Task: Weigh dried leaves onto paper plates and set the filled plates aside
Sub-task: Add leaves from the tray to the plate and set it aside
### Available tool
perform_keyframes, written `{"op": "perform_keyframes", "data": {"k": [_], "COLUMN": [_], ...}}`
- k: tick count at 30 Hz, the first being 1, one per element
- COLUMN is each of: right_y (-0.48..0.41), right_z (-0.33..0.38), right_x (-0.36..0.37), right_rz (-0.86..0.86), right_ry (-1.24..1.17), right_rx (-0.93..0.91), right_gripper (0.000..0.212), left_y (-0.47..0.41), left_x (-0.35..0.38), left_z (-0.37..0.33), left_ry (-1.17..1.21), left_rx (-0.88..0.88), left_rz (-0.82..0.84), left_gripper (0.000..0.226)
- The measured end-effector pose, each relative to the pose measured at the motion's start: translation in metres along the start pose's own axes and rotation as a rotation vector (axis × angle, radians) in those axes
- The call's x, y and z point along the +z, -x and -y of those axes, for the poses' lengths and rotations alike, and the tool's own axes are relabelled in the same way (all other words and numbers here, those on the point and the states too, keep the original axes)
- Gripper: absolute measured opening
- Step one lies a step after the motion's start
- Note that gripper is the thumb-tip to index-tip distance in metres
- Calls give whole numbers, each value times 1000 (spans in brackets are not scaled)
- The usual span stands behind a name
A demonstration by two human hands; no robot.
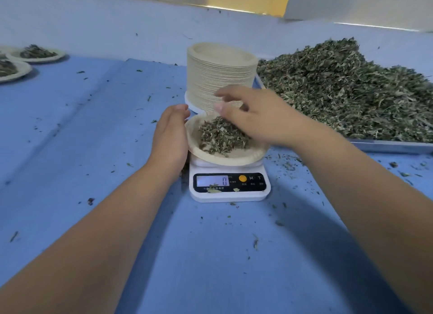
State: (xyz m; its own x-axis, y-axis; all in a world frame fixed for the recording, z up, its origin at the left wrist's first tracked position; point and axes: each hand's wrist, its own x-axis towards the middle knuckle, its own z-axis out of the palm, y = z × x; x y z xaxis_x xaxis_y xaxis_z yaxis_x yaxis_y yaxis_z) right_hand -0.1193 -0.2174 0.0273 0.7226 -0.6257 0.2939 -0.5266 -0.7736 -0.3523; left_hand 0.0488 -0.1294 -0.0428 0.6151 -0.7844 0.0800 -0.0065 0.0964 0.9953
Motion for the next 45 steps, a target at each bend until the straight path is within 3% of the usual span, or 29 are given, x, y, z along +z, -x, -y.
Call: {"op": "perform_keyframes", "data": {"k": [3,5,9,16,22,27,39,45], "right_y": [5,12,19,-3,-4,14,94,132], "right_z": [-27,-48,-82,-82,-79,-77,-61,-49], "right_x": [-10,-13,-4,16,11,5,-4,-2], "right_rz": [-206,-272,-26,383,509,461,176,133], "right_ry": [-136,-70,334,741,835,843,879,661], "right_rx": [86,164,211,99,59,7,-28,30], "right_gripper": [43,28,32,55,52,41,37,39], "left_y": [0,0,0,2,1,0,2,-2], "left_x": [1,1,1,1,-1,-1,-4,-8], "left_z": [0,0,0,-2,-2,-2,-4,2], "left_ry": [-4,-17,-40,-39,-32,-31,-31,18], "left_rx": [7,9,12,-5,-19,-31,-45,-73], "left_rz": [5,10,21,22,30,37,29,14], "left_gripper": [27,26,28,30,33,36,33,41]}}
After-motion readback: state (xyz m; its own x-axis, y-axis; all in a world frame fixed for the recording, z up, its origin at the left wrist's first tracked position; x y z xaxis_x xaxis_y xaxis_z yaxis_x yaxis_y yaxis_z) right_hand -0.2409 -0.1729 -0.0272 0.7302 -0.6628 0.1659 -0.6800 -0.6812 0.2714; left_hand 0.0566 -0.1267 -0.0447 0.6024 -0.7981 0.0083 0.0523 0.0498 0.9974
